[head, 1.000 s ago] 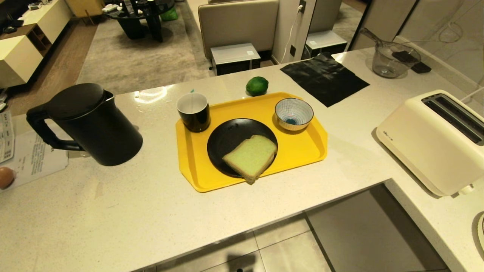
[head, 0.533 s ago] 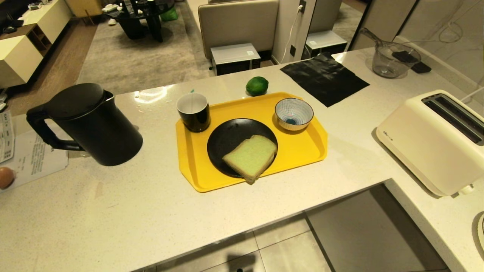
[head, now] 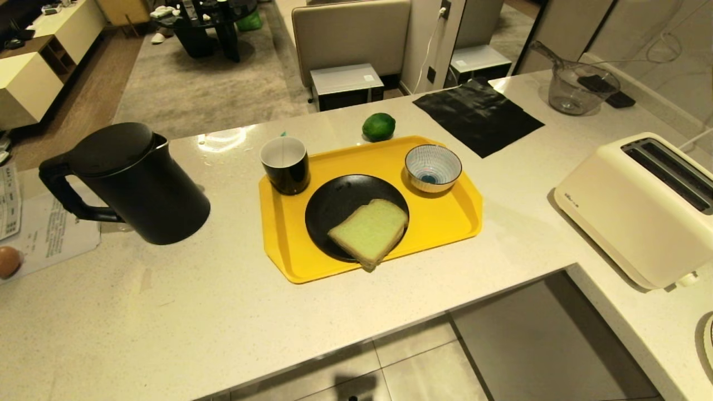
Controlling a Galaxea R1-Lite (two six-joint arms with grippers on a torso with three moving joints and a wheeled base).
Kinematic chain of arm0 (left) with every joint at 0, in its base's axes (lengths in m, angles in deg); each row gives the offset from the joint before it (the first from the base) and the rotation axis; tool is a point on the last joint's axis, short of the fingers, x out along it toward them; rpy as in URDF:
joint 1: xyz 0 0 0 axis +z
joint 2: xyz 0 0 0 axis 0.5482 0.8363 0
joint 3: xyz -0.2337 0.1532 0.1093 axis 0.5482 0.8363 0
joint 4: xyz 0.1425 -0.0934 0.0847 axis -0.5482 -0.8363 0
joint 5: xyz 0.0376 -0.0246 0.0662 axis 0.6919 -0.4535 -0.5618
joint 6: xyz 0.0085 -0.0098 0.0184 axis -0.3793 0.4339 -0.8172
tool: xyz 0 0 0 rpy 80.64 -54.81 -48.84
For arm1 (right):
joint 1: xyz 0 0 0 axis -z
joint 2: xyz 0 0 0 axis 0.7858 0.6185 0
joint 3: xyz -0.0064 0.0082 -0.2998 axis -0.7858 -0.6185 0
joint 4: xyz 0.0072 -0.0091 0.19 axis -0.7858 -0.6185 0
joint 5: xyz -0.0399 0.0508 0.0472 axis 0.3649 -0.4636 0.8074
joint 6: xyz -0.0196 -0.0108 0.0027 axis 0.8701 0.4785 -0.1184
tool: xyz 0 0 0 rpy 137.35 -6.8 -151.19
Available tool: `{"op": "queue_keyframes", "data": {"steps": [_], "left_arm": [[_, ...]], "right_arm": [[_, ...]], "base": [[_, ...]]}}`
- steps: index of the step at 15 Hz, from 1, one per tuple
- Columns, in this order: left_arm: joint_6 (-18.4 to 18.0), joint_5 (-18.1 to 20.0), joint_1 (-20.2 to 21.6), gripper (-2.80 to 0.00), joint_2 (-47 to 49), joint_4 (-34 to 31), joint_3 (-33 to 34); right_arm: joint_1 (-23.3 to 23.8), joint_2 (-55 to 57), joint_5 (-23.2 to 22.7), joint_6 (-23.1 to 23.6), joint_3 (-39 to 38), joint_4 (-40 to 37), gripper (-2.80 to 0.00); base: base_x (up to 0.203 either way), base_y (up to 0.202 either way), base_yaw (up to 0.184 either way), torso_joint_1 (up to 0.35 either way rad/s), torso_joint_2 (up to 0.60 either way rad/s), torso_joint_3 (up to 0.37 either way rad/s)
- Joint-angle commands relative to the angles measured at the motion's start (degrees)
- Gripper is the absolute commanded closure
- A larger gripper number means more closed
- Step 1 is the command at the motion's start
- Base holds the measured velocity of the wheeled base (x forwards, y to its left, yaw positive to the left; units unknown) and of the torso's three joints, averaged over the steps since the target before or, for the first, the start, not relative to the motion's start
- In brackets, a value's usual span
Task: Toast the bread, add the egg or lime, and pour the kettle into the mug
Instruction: Pick up the bread slice
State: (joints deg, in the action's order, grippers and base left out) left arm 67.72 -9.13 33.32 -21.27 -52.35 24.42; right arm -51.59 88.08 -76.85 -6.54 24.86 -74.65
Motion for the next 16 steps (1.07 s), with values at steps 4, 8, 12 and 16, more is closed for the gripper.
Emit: {"op": "queue_keyframes", "data": {"steps": [4,8,12,16], "left_arm": [[-0.01,-0.04,0.01,0.0,-0.01,0.02,0.0],[-0.01,-0.04,0.01,0.0,-0.01,0.02,0.0],[-0.01,-0.04,0.01,0.0,-0.01,0.02,0.0],[-0.01,-0.01,0.01,0.0,-0.01,0.02,0.0]], "right_arm": [[-0.01,0.01,0.54,0.02,2.08,0.7,0.0],[0.0,0.91,1.6,0.02,11.09,-10.13,0.0],[0.03,18.19,3.77,-3.17,23.25,-14.95,0.0],[0.03,39.42,2.61,-9.5,40.84,-15.18,0.0]], "base": [[0.0,0.0,0.0,0.0,0.0,0.0],[0.0,0.0,0.0,0.0,0.0,0.0],[0.0,0.0,0.0,0.0,0.0,0.0],[0.0,0.0,0.0,0.0,0.0,0.0]]}}
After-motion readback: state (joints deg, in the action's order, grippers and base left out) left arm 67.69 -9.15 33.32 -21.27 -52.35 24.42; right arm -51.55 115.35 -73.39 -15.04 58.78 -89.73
